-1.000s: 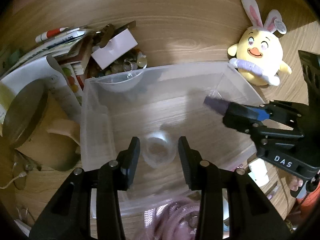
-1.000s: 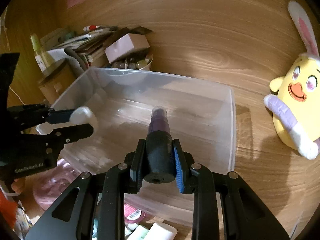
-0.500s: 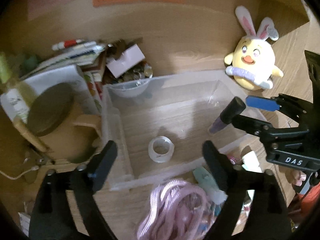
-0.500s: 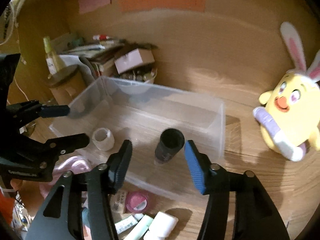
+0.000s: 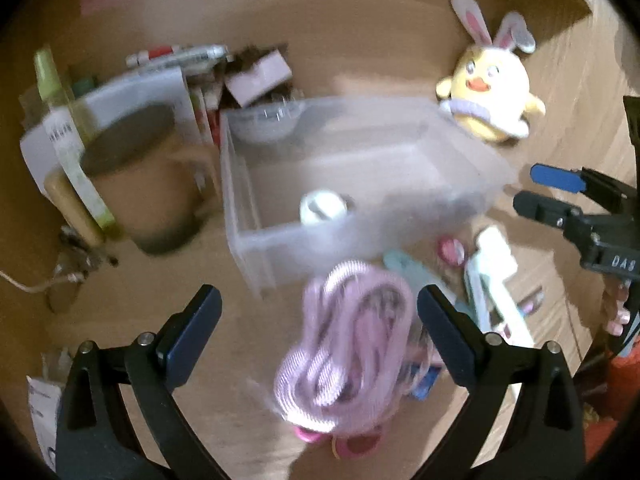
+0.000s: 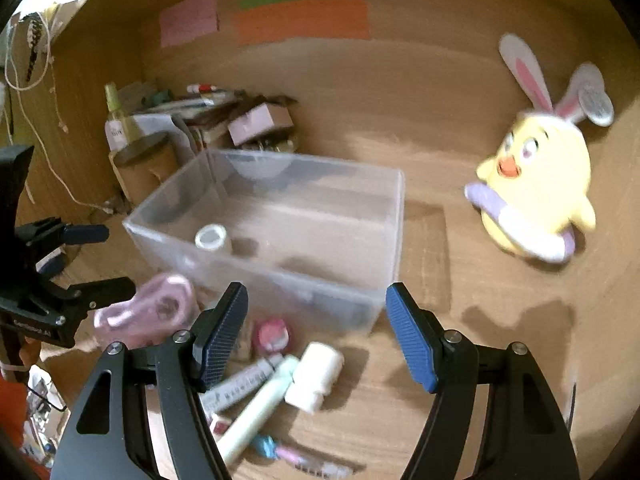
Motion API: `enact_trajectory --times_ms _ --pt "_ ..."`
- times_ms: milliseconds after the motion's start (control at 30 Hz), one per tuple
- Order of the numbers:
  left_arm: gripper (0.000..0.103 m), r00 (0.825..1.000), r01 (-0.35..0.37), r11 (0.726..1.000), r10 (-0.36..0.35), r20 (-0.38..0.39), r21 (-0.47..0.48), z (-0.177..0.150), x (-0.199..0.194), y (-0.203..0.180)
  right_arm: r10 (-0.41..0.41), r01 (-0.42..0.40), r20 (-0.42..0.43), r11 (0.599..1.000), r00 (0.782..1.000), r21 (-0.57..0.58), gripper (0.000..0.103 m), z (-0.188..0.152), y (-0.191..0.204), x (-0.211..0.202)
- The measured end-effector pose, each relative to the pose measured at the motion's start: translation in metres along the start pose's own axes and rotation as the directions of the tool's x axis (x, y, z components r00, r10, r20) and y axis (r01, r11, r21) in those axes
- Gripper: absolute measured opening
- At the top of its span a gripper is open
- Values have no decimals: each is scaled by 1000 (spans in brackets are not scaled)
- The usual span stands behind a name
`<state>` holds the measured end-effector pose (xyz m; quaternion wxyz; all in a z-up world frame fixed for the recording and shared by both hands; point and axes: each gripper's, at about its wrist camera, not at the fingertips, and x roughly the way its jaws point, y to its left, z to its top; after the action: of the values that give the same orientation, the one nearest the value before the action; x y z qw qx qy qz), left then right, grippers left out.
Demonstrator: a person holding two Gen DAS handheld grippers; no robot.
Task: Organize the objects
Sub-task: 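Grasp the bagged pink rope with the left tool while the right grasps the white bottle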
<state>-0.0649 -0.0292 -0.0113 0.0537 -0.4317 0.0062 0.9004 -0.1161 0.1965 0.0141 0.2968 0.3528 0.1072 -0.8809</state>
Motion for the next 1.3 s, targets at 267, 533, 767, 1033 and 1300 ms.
enact_trajectory --times_ms 267,533,767,1033,1300 --pt "99 992 71 997 -72 -100 -15 -25 27 -1 4 4 -102 997 995 79 68 -38 -11 24" --pt "99 986 120 990 -127 -104 -67 -23 41 0 40 -17 -158 989 987 149 45 -50 -22 43" --pt "64 993 94 995 -94 -72 -16 -28 37 -3 37 -14 -159 989 987 145 27 -55 -22 45" --pt "53 999 40 999 -40 -20 -16 -38 23 4 19 -3 -110 989 994 148 27 -56 -26 27" --pt "52 999 21 997 -18 40 -69 -48 -5 15 11 -4 -43 989 999 149 27 -46 -27 0"
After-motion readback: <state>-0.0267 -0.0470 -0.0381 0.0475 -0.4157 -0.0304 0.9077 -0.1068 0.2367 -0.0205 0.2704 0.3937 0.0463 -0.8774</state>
